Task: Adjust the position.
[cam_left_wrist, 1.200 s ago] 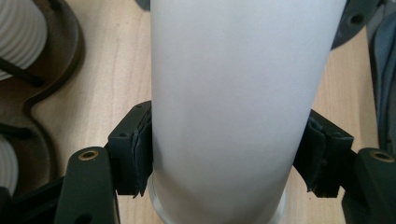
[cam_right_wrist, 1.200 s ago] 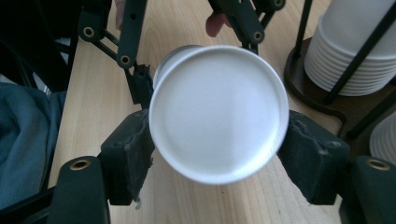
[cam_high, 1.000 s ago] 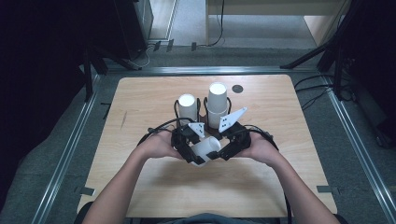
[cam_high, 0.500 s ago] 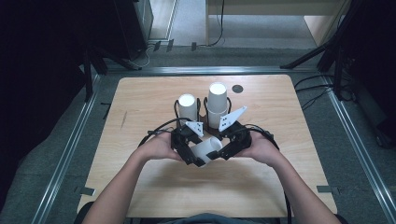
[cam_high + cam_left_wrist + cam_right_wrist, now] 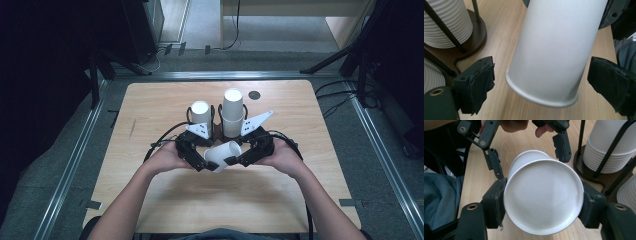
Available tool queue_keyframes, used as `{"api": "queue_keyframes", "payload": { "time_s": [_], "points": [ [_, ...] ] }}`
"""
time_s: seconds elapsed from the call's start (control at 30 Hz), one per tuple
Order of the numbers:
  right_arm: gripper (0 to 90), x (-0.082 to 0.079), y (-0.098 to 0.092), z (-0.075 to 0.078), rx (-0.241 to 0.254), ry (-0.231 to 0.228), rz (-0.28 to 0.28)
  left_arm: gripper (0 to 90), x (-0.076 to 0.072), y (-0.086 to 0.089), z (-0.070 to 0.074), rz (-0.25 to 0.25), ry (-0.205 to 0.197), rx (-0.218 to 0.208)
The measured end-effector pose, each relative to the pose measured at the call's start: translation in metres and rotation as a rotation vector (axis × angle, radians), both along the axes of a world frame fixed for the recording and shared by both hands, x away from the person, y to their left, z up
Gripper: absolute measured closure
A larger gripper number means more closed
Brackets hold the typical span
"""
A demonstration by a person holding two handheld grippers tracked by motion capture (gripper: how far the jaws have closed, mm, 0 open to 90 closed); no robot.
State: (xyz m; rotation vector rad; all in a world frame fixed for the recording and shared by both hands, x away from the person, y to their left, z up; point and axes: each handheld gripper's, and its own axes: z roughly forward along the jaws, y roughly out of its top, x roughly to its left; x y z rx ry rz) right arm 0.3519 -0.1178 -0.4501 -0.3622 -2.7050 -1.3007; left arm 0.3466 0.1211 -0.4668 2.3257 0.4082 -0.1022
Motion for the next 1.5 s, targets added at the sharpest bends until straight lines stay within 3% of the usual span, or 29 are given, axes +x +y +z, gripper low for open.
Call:
{"api": "queue_keyframes", "payload": {
  "time_s": [0.27,0.67,0.7,0.73,0.8,0.9,1.0,1.17,1.37,1.47,1.5],
  "points": [
    [33.8,0.000,-0.004,0.004,0.036,-0.006,-0.014,7.8,-0.001,0.002,-0.005,0.033,0.005,-0.046],
    [33.7,0.001,-0.010,0.014,0.121,0.007,-0.024,9.0,-0.003,0.001,-0.005,0.024,0.002,-0.113],
    [33.7,0.001,-0.011,0.014,0.124,0.017,-0.026,16.9,-0.003,0.003,-0.004,0.017,0.004,-0.126],
    [33.7,0.002,-0.011,0.013,0.124,0.024,-0.023,19.6,-0.003,0.005,-0.003,0.003,0.005,-0.144],
    [33.8,0.002,-0.011,0.013,0.130,0.030,-0.019,21.2,-0.004,0.006,-0.002,-0.004,-0.002,-0.140],
    [34.0,0.002,-0.011,0.012,0.121,0.030,-0.014,23.9,-0.004,0.007,-0.002,-0.010,-0.019,-0.132],
    [33.5,0.002,-0.010,0.013,0.122,0.029,-0.020,25.1,-0.002,0.009,-0.002,-0.014,-0.007,-0.142],
    [21.9,-0.001,-0.009,0.014,0.100,-0.005,-0.022,25.0,-0.002,0.015,0.006,0.007,0.006,-0.121],
    [21.3,-0.002,-0.005,0.008,0.041,0.016,-0.003,25.0,-0.001,0.021,0.008,0.013,0.042,-0.105],
    [21.5,-0.003,-0.003,0.004,-0.004,0.005,0.014,25.0,-0.001,0.021,0.011,0.010,0.032,-0.056],
    [21.5,-0.002,-0.003,0.003,-0.009,0.003,0.018,25.0,-0.001,0.020,0.011,0.012,0.037,-0.058]
  ]
}}
